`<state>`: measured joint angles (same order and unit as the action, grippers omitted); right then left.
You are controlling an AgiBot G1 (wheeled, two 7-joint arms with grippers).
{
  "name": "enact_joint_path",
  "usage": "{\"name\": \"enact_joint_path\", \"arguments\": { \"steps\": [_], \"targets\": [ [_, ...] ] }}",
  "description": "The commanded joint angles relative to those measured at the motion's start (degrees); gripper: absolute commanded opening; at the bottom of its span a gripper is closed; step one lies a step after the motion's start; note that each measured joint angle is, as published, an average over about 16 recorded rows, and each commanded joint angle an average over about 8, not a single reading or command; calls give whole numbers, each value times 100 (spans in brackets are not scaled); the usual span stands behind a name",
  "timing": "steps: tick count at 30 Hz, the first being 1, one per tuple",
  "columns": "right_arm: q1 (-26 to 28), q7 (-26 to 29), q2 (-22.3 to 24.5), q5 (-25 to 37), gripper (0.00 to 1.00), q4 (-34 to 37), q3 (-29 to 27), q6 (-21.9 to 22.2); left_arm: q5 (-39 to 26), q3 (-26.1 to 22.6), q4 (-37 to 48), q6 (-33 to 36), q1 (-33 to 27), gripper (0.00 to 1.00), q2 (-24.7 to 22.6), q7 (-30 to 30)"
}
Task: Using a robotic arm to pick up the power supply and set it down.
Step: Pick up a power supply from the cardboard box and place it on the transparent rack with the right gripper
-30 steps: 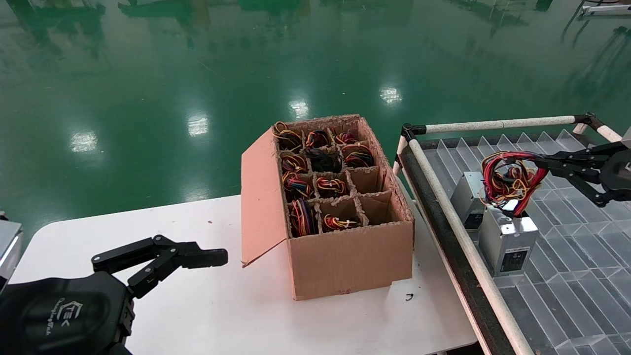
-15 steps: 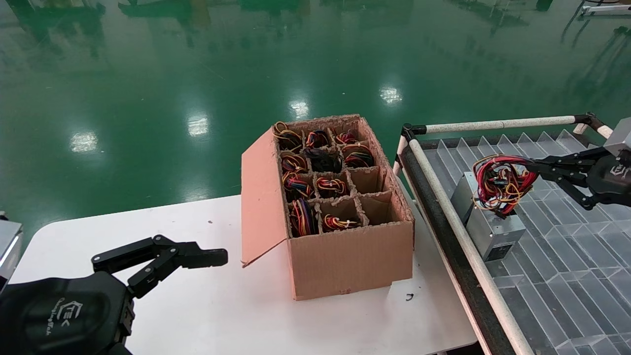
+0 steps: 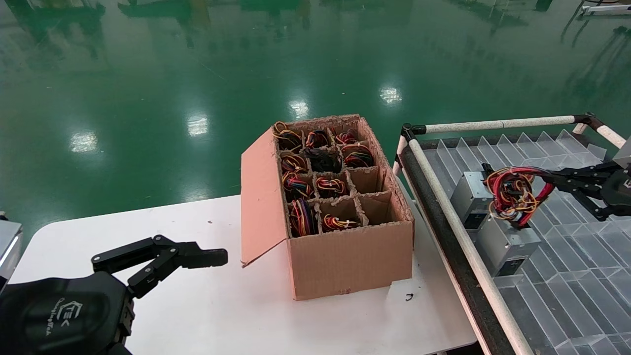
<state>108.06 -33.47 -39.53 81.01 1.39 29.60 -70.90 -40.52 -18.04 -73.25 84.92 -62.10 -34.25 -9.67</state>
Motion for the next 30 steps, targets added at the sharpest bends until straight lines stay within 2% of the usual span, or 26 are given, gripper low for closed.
{"name": "enact_joint_path", "arguments": {
  "steps": [1,7,9,10,11,15,18,20,30],
  "targets": [
    [-26,-1,22,3,0,-7,3,63,0,0,0,0,0,100,0,0],
    [-104,11,20,3,0,-8,4,321,1,-2,0,-1,0,100,1,1],
    [-137,15,10,-1,8,-4,2,409,1,-2,0,-1,0,100,1,1],
    [-152,18,4,-5,14,-2,0,453,2,-2,0,-1,-1,100,1,1],
    [-167,21,-2,-9,25,-1,-3,497,2,-2,0,-1,-1,100,1,1],
    [-207,39,-42,-34,74,-8,-19,647,2,-3,0,-1,-1,100,1,2],
    [-225,53,-72,-48,97,-17,-28,707,3,-4,0,-2,-1,100,2,2],
    [-236,63,-91,-53,100,-23,-32,732,3,-4,1,-2,0,100,2,2],
    [-253,72,-107,-57,100,-29,-34,752,4,-4,2,-4,0,100,2,3]
  ]
}}
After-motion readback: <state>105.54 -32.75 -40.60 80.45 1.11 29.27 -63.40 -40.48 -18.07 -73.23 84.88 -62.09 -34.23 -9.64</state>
